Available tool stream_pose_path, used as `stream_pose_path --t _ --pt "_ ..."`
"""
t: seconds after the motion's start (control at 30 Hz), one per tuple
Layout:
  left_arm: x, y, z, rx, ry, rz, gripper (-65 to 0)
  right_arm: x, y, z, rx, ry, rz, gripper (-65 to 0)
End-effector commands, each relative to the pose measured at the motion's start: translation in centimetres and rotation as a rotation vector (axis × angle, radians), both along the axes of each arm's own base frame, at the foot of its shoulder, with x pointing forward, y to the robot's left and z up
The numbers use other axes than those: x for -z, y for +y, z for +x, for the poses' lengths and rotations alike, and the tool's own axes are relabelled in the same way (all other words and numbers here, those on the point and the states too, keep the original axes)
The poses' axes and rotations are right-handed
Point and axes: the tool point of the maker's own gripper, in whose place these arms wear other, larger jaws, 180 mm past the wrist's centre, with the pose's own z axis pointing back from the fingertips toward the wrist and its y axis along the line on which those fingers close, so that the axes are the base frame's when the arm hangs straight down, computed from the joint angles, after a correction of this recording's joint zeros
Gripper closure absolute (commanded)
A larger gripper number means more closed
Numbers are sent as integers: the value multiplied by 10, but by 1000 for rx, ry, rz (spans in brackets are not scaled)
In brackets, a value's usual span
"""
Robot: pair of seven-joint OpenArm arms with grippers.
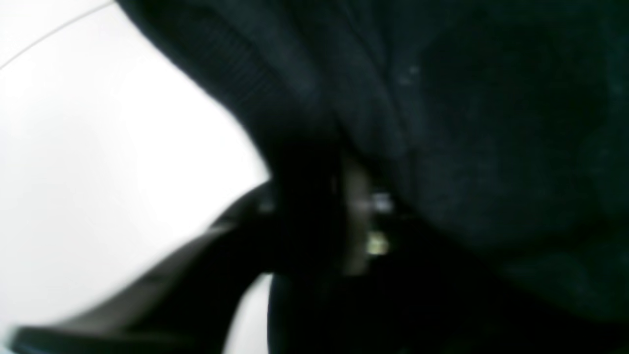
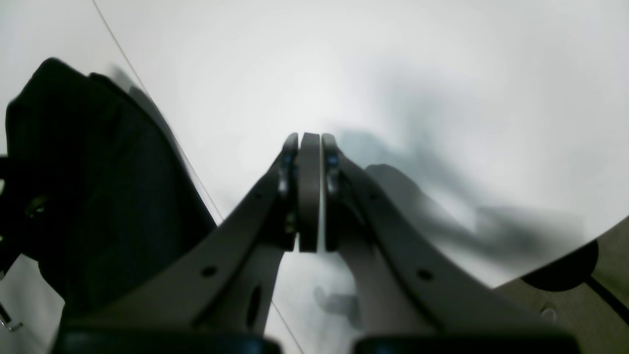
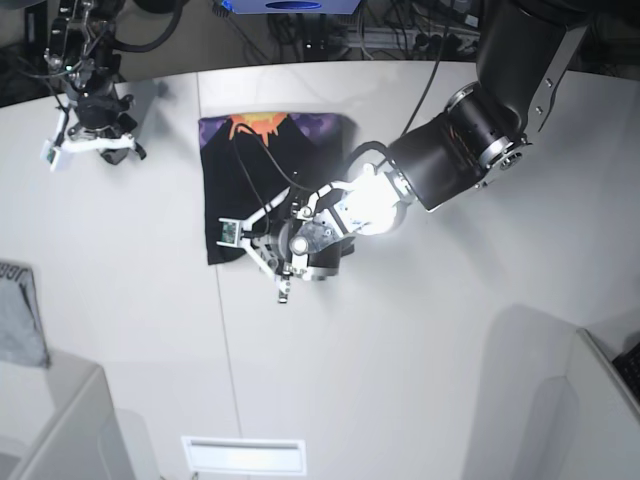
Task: Fold the T-shirt properly
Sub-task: 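Drag the bundle with the left gripper to square it on the table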
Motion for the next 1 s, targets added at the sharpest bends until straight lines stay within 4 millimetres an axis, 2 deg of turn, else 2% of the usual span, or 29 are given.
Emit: stream_pose_path --t 0.0,0.07,0.13,0.23,0.3,0.4,0.47,0.57,0.63,0.67,0.7,0.77,0.87,0.9,0.97 --pt "-19 -8 14 15 -41 -20 -309 -9 -2 6 -7 -35 -18 0" --pt "-23 -10 18 16 -52 -21 -385 -9 -2 6 -7 -35 -18 0" --pt "-29 -11 23 17 -66 -24 -433 -9 -2 6 -7 -37 -18 0" --pt "-39 -21 28 28 -86 -40 -466 -9 -1 7 -11 -37 -16 0" --pt "-48 -29 30 41 -102 -57 -469 -7 9 9 -39 -33 -6 0" --pt "-78 -36 42 24 -153 -123 -471 -6 22 13 -69 -36 10 0" --pt "-98 -32 57 -25 -186 -145 -474 -3 28 13 -84 -30 21 0" --pt "-133 -28 72 -74 -247 -204 -469 -5 30 18 -88 -42 23 0" --pt "-160 -28 73 -89 -294 -266 -464 -4 28 18 -85 -37 18 0" --pt "-165 -21 71 -110 -303 -296 -462 -5 24 18 -88 -39 6 0" --pt "-166 -2 73 -154 -312 -314 -456 -6 22 19 -101 -36 -7 0" --pt "-168 26 66 -226 -348 -348 -377 -9 16 20 -119 -34 -31 0" --pt "-163 66 44 -322 -404 -360 -105 -11 11 17 -164 -34 -67 0" --pt "-161 72 35 -333 -413 -380 0 -14 11 18 -204 -46 -79 0" --pt "-148 87 13 -350 -409 -418 0 -17 15 18 -265 -65 -88 0"
